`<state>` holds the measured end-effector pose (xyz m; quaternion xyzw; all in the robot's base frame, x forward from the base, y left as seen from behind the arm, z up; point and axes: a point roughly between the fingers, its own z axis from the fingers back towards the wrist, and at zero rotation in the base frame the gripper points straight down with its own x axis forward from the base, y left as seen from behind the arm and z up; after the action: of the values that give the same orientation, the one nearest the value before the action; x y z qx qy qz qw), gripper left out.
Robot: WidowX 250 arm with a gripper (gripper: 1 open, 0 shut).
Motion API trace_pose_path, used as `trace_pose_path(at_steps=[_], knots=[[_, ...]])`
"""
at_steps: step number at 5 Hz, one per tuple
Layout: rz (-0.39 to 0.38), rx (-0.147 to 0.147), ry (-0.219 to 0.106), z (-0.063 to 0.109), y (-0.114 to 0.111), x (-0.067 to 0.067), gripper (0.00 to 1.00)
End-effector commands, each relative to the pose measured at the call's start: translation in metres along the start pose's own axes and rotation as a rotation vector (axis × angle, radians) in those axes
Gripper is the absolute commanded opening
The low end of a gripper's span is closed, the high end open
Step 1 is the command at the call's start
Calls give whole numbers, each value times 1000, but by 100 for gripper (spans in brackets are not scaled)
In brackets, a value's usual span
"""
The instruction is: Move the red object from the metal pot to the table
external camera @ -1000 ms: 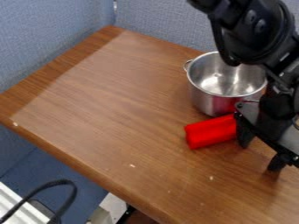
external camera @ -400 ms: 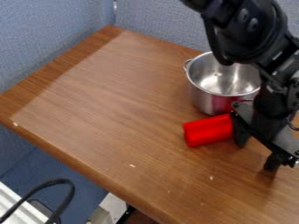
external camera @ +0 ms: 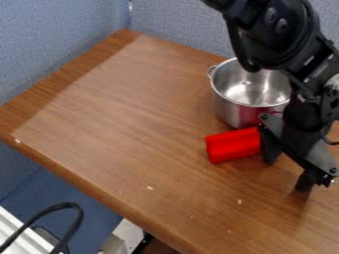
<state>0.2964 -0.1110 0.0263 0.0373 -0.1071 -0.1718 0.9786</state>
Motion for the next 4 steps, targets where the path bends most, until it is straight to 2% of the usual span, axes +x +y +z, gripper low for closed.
trace_pose_path(at_steps=[1,4], knots=[[33,14,-55,16,15,10,100],[35,36,-50,19,27,13,100]])
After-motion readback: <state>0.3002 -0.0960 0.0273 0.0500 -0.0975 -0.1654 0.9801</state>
